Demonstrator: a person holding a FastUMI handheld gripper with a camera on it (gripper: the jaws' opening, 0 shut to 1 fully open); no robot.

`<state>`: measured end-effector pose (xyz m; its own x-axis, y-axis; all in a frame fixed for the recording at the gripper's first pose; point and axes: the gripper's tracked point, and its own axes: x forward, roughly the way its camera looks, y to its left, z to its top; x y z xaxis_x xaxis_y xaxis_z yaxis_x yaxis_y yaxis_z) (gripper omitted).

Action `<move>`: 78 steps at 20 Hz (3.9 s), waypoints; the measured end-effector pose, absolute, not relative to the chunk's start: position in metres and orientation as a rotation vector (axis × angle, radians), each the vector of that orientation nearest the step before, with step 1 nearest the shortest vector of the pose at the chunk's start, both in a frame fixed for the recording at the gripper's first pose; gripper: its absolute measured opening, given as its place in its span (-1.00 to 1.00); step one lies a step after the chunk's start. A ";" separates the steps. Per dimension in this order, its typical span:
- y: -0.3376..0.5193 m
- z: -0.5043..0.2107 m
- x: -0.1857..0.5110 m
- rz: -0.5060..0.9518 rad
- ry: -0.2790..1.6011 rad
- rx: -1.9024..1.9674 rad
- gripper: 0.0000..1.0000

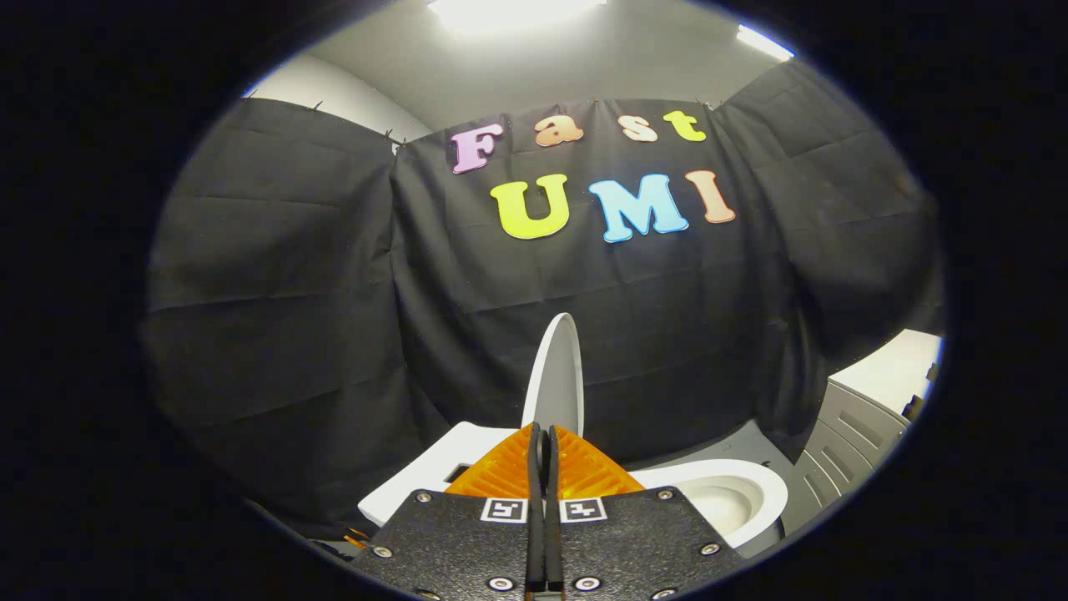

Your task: Open the toilet lid.

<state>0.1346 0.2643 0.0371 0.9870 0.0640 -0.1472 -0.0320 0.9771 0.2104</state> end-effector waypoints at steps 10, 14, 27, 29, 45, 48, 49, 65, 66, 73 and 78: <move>0.332 0.039 0.138 0.127 0.116 0.102 -1.00; 0.353 0.037 0.142 0.150 0.116 0.062 -1.00; 0.420 0.025 0.151 0.283 0.116 0.070 -1.00; 0.421 0.026 0.151 0.284 0.120 0.054 -1.00; 0.328 0.118 0.097 0.305 -0.023 -0.026 0.89; 0.283 0.124 0.083 0.254 -0.010 0.025 0.90; 0.267 0.125 0.078 0.235 -0.007 0.039 0.89; 0.102 0.085 0.030 0.022 0.046 0.016 0.89; 0.098 0.079 0.027 0.019 0.051 0.011 0.89; 0.072 0.040 0.006 -0.012 0.058 -0.029 0.90; 0.057 0.017 -0.002 -0.027 0.067 -0.024 0.90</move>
<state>-0.0021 0.0568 0.0174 0.9974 -0.0273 -0.0666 0.0257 0.9994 -0.0249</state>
